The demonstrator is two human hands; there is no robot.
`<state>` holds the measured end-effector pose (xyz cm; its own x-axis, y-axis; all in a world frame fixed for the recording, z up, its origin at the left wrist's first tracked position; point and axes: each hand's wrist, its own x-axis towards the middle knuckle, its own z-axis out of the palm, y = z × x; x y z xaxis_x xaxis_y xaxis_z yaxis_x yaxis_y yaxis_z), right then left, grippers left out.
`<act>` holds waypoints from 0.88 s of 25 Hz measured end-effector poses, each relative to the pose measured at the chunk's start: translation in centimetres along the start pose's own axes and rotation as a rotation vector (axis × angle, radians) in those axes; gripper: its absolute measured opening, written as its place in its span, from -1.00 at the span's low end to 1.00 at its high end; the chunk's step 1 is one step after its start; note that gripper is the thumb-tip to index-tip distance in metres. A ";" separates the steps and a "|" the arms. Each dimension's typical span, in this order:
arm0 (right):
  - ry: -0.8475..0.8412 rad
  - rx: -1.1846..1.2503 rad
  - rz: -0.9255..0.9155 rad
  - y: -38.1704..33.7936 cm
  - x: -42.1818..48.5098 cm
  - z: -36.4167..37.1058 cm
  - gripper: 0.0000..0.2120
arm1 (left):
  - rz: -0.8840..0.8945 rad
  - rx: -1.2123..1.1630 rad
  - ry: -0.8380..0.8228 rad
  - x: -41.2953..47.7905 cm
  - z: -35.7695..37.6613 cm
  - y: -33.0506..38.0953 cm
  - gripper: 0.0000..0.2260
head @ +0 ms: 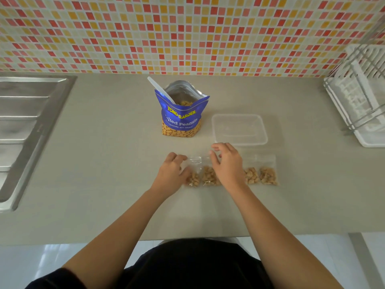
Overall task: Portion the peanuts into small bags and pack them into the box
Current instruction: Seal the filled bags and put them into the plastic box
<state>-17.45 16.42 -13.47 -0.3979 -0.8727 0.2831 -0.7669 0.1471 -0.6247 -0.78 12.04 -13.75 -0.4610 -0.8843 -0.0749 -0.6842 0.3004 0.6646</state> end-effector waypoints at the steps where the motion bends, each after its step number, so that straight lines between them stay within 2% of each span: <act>1: 0.041 0.016 -0.002 0.3 0.5 -0.8 -0.86 | 0.017 -0.021 0.043 0.6 -0.1 0.7 -0.72; 5: 0.164 0.039 0.028 2.5 3.0 -4.8 -0.87 | 0.069 -0.090 0.114 3.6 1.1 5.3 -0.74; 9: 0.183 -0.037 0.093 6.7 5.3 -8.2 -0.78 | -0.006 -0.059 0.115 6.7 2.7 9.2 -0.65; 12: -0.034 -0.089 0.321 9.8 5.9 -9.1 -0.59 | -0.144 -0.032 0.080 8.0 4.0 10.4 -0.56; 14: -0.200 -0.042 0.434 11.3 5.9 -8.6 -0.49 | -0.244 -0.091 0.077 8.5 5.0 10.4 -0.54; 15: -0.231 0.009 0.459 12.0 5.9 -8.3 -0.46 | -0.295 -0.132 0.070 8.7 5.4 10.3 -0.53; 17: -0.223 0.102 0.479 12.9 5.9 -7.8 -0.49 | -0.353 -0.172 0.069 9.1 6.1 10.5 -0.59; 22: -0.160 0.200 0.434 13.1 5.3 -7.6 -0.59 | -0.376 -0.167 0.118 9.5 6.7 10.9 -0.88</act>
<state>-33.40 17.29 -14.64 -0.5645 -0.8136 -0.1390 -0.4305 0.4339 -0.7915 -16.37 9.34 -12.22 -0.1221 -0.9589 -0.2562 -0.6871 -0.1046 0.7190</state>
